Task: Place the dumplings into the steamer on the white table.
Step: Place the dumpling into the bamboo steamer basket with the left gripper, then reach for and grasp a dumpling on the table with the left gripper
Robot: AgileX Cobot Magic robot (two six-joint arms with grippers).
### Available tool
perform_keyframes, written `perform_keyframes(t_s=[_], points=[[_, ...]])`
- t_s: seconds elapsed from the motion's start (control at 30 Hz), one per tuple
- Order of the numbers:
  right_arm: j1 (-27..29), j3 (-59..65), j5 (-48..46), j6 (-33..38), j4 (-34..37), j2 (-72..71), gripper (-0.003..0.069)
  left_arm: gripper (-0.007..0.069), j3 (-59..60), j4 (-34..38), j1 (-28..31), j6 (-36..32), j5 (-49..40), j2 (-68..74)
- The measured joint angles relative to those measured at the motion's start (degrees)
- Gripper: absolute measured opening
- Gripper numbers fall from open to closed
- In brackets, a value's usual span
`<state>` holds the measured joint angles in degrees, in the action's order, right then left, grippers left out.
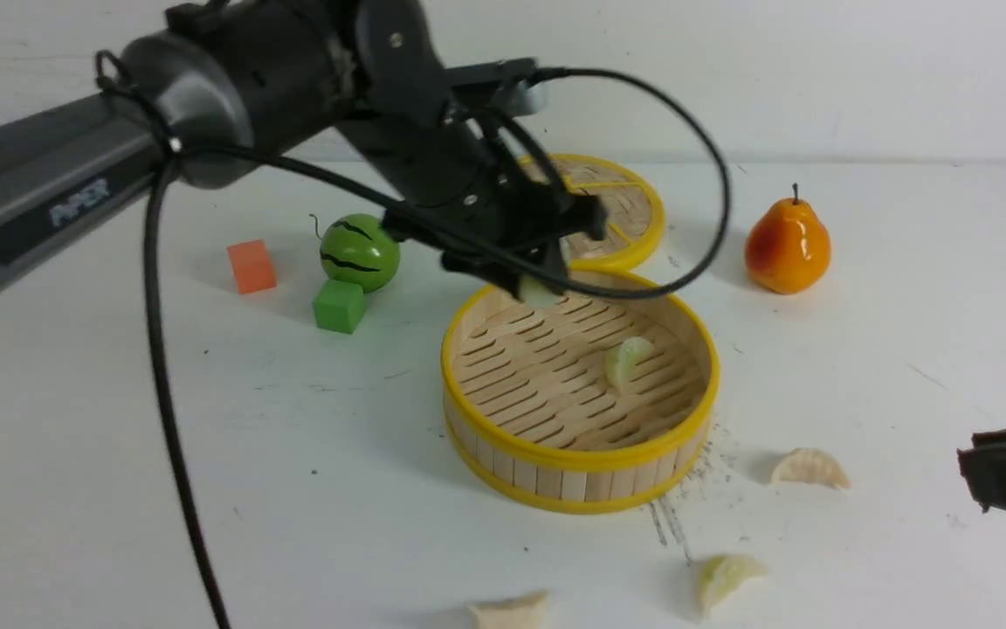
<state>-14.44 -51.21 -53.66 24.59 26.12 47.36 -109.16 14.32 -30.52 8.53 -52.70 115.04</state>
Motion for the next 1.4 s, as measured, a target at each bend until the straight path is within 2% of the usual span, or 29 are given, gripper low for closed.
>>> perform_keyframes(t_s=[0.1,0.27,0.43,0.5,0.53,0.6,0.73,0.8,0.9,1.07,1.23,1.33,1.4], points=[[0.0,0.0,-0.36,0.0,0.2,0.47,0.0083,0.0242,-4.17,-0.92,-2.12,3.82,3.44,5.51],[0.0,0.23,-1.99,0.0,0.62,0.64,0.0086,0.0242,-5.87,-6.7,-1.74,11.08,4.74,12.72],[0.0,1.89,-2.03,0.0,1.09,0.64,0.0091,0.0257,-6.21,-10.42,-1.19,13.47,5.34,15.97],[0.0,2.83,-1.88,0.0,1.13,0.64,0.0094,0.0318,-6.24,-10.6,-1.19,13.67,5.75,16.84],[0.0,2.83,-1.88,0.0,1.13,0.64,0.0094,0.0326,-6.24,-10.6,-1.25,13.72,5.75,16.91],[0.0,3.62,-1.34,0.0,1.13,0.64,0.0094,0.0442,-6.41,-10.55,-1.25,13.72,4.93,17.02],[0.0,3.63,-0.42,0.0,1.5,0.64,0.0094,0.0547,-8.69,-10.8,-1.25,12.25,-0.71,15.01],[0.0,3.65,0.33,0.0,1.63,0.64,0.0094,0.0575,-10.92,-10.52,-1.25,9.3,-6.71,12.62],[0.0,3.65,1.52,0.0,1.68,0.64,0.0094,0.0578,-13.27,-10.1,-1.46,3.04,-14.71,7.84],[0.0,3.65,2.39,0.0,1.62,0.1,0.0094,0.0566,-9.78,-9.93,-3.39,-6.59,-17.87,-0.08],[0.0,3.65,1.84,-2.27,0.17,-4.06,0.0094,0.0559,1.55,-8.62,-7.26,-17.86,-17.99,-6.87],[0.0,3.65,1.27,-4.94,-2.07,-9.28,0.0094,0.0559,13.46,-7.15,-10.4,-29.16,-18.04,-10.02],[0.0,3.65,0.95,-5.63,-3.86,-12.09,0.0094,0.0559,18.76,-6.2,-11.28,-33.63,-17.5,-10.21]])
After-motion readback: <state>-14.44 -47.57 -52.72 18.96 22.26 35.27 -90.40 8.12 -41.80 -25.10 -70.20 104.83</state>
